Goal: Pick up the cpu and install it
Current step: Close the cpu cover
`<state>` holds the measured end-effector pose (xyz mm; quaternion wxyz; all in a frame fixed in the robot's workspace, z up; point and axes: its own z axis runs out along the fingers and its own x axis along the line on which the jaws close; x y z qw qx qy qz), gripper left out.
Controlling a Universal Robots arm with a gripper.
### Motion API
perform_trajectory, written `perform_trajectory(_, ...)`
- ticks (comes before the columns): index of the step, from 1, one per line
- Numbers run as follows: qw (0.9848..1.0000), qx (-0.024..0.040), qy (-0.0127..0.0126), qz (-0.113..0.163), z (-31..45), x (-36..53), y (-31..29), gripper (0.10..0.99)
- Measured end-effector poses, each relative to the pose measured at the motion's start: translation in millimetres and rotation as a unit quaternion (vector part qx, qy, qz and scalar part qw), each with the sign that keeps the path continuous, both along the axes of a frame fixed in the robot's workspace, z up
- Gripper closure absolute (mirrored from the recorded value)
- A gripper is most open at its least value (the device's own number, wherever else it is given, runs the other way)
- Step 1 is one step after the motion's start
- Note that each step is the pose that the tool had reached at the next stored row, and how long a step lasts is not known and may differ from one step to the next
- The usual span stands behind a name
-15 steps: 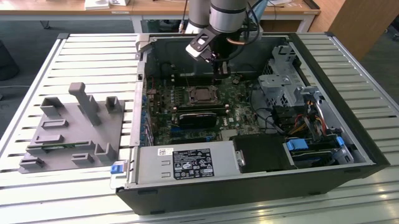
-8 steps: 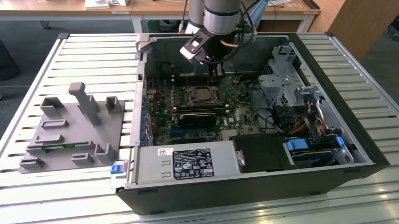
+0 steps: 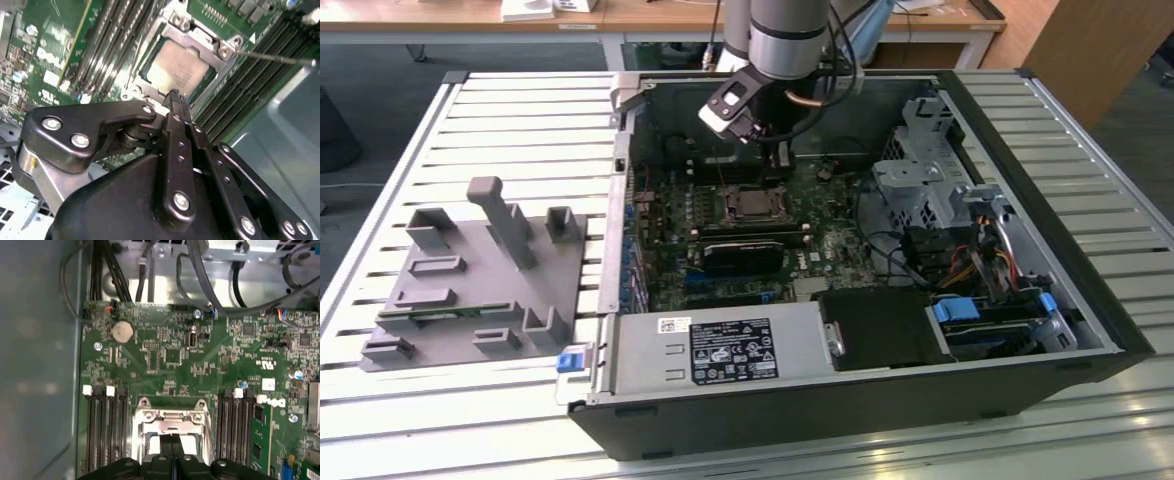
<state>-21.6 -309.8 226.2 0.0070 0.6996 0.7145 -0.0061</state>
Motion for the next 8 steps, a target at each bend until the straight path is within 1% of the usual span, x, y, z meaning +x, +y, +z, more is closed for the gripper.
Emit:
perform_trajectory(4,1.0,0.0001,-0.0001,0.001,-1.3,-5.8,-1.9,0.98)
perform_trajectory(8,1.0,0.0001,0.0,0.002,-3.0,-18.5,-2.2,0.98)
